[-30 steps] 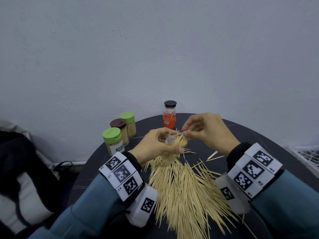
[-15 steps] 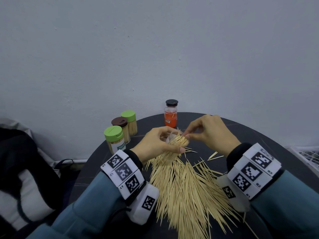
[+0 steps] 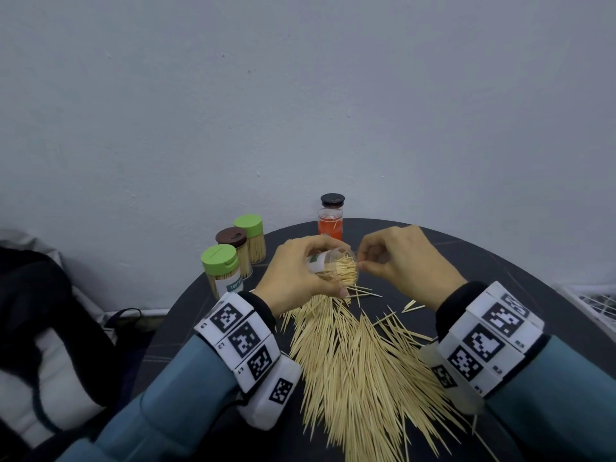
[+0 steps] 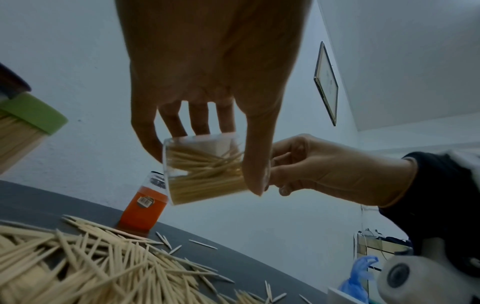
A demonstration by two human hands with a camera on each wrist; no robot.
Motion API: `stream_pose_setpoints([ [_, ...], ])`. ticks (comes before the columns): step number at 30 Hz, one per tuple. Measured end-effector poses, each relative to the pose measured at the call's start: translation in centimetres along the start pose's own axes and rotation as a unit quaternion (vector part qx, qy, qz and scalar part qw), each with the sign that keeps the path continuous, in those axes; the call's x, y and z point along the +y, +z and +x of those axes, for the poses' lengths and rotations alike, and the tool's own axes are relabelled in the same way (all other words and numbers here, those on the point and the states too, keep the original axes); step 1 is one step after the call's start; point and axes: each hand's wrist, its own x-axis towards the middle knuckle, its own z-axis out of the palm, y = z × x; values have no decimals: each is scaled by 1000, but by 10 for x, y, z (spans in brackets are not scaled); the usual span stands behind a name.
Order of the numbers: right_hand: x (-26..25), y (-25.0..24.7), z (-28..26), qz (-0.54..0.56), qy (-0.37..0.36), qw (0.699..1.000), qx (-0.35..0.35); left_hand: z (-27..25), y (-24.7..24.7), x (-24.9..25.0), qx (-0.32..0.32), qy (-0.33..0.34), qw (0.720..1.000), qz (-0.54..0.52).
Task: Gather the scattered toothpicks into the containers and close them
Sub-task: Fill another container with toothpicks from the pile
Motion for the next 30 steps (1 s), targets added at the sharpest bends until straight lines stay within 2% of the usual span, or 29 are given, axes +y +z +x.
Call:
stream_pose_setpoints([
  [4,-8,-3,-1,45,-10,997,-55,0,0,0,7,6,1000,10],
  [6,-11,-4,-2,79,-10,995,-61,-1,0,1,5,6,1000,12],
  [12,-9,0,-1,39,26,999,5,-2,0,4,-10,4,1000,17],
  [18,-9,0,-2,66,2,996,-68,0,1,1,-13,-5,1000,16],
  [23,-5,6,0,113,23,993,-8,0,0,2,-10,-7,1000,12],
  [28,-2,4,0,110,9,994,-9,0,-1,1,-15,-18,1000,11],
  [30,-2,3,-1,100,20,995,12,0,-1,0,-14,-21,1000,7],
])
